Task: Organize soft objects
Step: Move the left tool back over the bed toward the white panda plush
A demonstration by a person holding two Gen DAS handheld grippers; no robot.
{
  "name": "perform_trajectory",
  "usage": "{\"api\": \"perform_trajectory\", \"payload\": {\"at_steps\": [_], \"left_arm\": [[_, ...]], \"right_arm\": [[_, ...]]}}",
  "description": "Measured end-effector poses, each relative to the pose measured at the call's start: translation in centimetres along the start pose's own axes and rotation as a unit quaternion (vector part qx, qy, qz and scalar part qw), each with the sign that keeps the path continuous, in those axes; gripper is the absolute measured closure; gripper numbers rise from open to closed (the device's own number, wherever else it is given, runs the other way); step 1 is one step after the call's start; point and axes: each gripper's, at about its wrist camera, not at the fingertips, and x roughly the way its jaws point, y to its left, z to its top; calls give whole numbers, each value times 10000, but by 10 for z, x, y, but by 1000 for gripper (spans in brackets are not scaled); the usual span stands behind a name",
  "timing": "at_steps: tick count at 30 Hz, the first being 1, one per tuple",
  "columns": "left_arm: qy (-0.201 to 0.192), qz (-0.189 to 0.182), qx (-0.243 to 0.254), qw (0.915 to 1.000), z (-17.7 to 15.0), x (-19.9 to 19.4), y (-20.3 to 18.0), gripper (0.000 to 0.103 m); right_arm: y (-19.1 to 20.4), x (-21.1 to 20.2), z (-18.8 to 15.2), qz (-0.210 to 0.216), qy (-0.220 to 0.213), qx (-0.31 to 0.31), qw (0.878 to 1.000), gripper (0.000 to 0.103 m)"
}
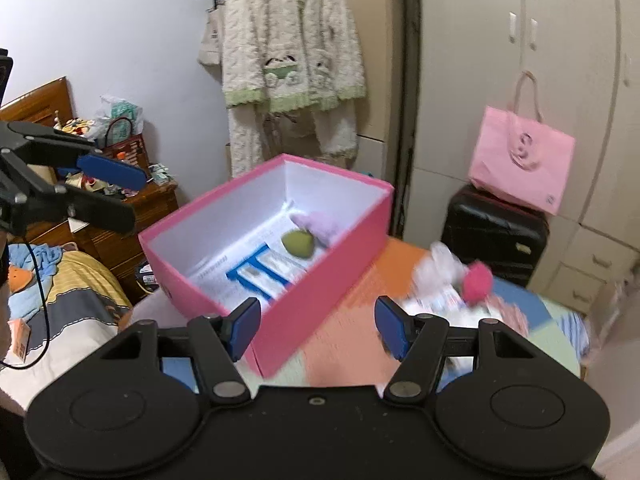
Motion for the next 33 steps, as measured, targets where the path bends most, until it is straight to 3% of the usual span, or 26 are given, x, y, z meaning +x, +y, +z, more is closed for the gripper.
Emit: {"api": "perform_trajectory", "payload": {"at_steps": [11, 16, 20, 27, 30, 33], "left_arm": [[505, -533, 250, 9970, -11, 51, -51, 40], [676, -308, 626, 9953, -16, 84, -76, 40], [765, -384, 702, 9939, -15, 108, -89, 39], [373, -379, 762, 9957, -15, 145, -98, 33], [134, -192, 758, 9968, -13, 159, -101, 31], [197, -284, 535, 9980, -8, 178, -100, 30]], "right_arm": [[-26, -22, -58, -279, -39, 122, 9995, 34], [-37, -15, -80, -360, -28, 109, 9993, 34], [-42, -9, -93, -479, -142, 174, 9986, 32], [-62, 13, -100, -262, -419, 384, 9980, 30], [-70, 28, -102, -352, -497, 355, 9975, 30], [-79, 46, -103, -508, -484, 432, 9966, 30]]}}
